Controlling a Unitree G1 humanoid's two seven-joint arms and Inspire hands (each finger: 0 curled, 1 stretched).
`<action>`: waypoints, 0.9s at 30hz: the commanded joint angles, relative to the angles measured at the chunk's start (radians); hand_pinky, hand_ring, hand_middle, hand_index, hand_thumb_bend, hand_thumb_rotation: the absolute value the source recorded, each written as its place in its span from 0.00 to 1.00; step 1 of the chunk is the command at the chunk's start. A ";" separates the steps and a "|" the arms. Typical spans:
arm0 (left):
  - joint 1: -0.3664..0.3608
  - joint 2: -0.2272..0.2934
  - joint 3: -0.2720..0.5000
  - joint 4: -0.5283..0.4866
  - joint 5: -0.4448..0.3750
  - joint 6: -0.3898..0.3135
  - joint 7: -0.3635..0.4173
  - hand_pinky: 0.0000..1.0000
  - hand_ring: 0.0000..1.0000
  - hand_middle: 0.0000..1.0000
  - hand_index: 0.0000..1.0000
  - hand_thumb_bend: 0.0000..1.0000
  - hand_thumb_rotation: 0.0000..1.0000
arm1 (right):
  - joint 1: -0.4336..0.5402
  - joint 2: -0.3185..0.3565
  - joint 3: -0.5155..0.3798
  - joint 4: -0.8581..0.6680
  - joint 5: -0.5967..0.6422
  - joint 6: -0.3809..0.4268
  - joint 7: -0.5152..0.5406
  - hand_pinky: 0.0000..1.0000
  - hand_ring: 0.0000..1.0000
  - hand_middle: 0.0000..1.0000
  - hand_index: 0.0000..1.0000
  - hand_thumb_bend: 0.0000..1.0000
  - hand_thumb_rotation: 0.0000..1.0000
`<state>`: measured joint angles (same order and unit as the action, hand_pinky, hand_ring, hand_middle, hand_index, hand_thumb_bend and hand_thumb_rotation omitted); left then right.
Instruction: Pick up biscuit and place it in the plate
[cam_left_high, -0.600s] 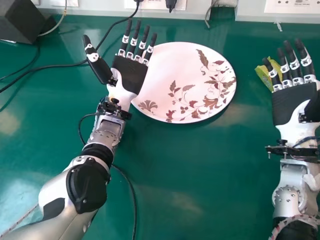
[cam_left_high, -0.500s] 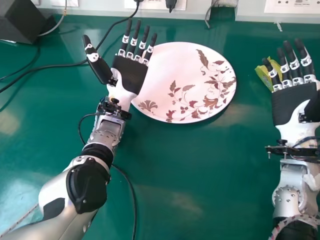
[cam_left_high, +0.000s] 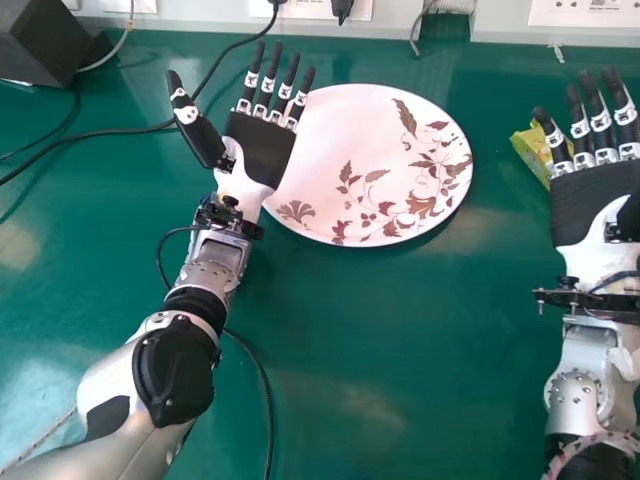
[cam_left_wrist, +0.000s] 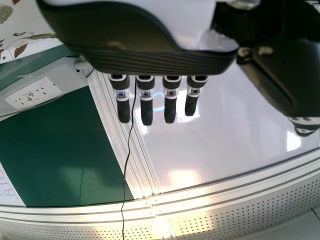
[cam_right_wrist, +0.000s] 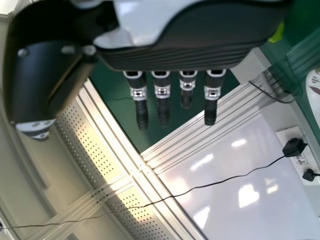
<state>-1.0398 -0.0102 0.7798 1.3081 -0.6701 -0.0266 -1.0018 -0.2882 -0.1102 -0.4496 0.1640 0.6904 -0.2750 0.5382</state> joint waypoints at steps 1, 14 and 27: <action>0.021 -0.008 -0.009 0.011 0.005 -0.004 -0.007 0.91 0.91 0.96 1.00 1.00 0.51 | 0.021 0.011 0.005 -0.027 -0.005 -0.008 -0.014 0.82 0.86 0.90 0.85 0.91 0.66; 0.020 -0.005 -0.010 0.011 0.002 -0.001 -0.006 0.95 0.93 0.97 1.00 1.00 0.53 | 0.043 0.026 0.037 -0.107 -0.104 -0.042 -0.133 0.82 0.87 0.90 0.85 0.91 0.65; 0.021 0.000 -0.015 0.012 0.007 -0.010 -0.009 0.97 0.94 0.99 1.00 1.00 0.56 | 0.065 0.026 0.069 -0.157 -0.244 -0.106 -0.247 0.82 0.87 0.91 0.85 0.91 0.67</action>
<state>-1.0397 -0.0097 0.7716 1.3084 -0.6697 -0.0359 -1.0021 -0.2452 -0.0827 -0.3847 0.0221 0.4575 -0.3643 0.3001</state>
